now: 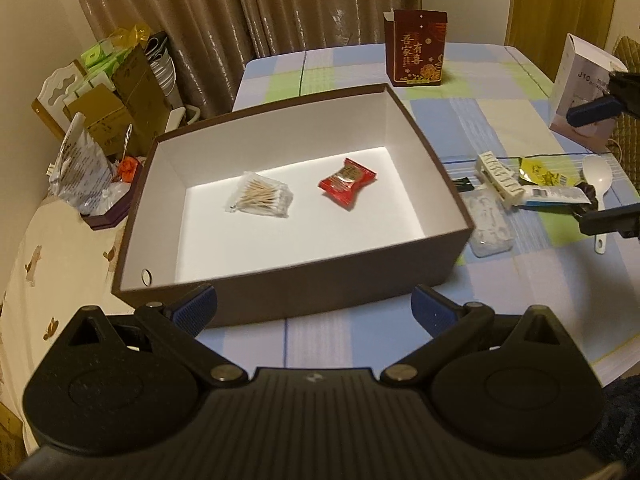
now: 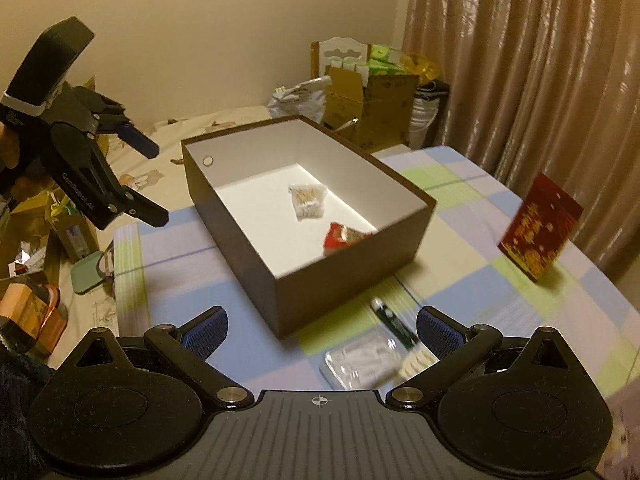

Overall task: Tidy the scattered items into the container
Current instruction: 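Withdraw both tools from the box back toward the table items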

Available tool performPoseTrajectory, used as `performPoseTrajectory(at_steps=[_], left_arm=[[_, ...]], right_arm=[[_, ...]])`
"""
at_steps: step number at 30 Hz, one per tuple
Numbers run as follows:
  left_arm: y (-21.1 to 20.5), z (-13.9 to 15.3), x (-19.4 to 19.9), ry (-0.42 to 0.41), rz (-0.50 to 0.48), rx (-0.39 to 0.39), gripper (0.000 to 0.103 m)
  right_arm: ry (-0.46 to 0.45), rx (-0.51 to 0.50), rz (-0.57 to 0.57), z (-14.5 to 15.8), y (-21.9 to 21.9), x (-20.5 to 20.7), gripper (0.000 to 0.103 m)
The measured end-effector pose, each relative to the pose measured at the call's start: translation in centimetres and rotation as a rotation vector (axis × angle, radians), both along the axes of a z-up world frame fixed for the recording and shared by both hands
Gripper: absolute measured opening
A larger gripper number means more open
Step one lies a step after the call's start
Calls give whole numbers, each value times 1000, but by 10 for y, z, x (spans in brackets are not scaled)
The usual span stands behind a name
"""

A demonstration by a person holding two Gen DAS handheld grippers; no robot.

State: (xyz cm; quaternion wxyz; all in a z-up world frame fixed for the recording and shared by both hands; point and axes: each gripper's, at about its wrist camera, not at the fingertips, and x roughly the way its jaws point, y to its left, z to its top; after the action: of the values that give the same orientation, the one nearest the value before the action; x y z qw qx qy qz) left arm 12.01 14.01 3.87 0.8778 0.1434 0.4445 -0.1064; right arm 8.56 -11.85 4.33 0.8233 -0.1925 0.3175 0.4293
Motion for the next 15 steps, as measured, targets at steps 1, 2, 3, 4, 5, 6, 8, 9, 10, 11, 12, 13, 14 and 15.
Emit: performPoseTrajectory(at_steps=[1, 2, 3, 4, 5, 6, 8, 9, 10, 11, 12, 13, 14, 15], left_arm=[[-2, -1, -4, 1, 5, -5, 102], [-5, -1, -7, 2, 11, -10, 102], [-8, -2, -10, 5, 16, -15, 102], [-10, -3, -13, 7, 20, -19, 102], [-13, -4, -17, 10, 25, -22, 102], [-16, -5, -20, 11, 28, -24, 102], [-22, -6, -27, 10, 31, -31, 102], [-25, -7, -30, 11, 32, -36, 102], [-28, -7, -32, 12, 33, -44, 102], [-31, -8, -35, 14, 35, -53, 102], [-35, -10, -37, 16, 35, -59, 102], [-38, -11, -40, 18, 34, -63, 102], [-42, -12, -42, 21, 34, -66, 102], [-46, -14, -43, 24, 31, -70, 102]], right_arm=[[2, -1, -5, -1, -5, -2, 103], [5, 0, -11, -2, -10, -4, 103], [9, 1, -18, -3, -15, -6, 103], [12, 3, -25, -3, -20, -7, 103], [16, 4, -32, -4, -25, -9, 103], [19, 4, -40, -5, -30, -11, 103], [25, 5, -55, -6, -39, -14, 103], [29, 4, -65, -8, -44, -15, 103], [34, 3, -77, -9, -49, -17, 103], [40, 1, -88, -10, -54, -18, 103], [46, -2, -100, -12, -58, -18, 103], [51, -5, -114, -14, -64, -20, 103], [56, -8, -127, -15, -69, -22, 103], [62, -10, -140, -17, -74, -23, 103]])
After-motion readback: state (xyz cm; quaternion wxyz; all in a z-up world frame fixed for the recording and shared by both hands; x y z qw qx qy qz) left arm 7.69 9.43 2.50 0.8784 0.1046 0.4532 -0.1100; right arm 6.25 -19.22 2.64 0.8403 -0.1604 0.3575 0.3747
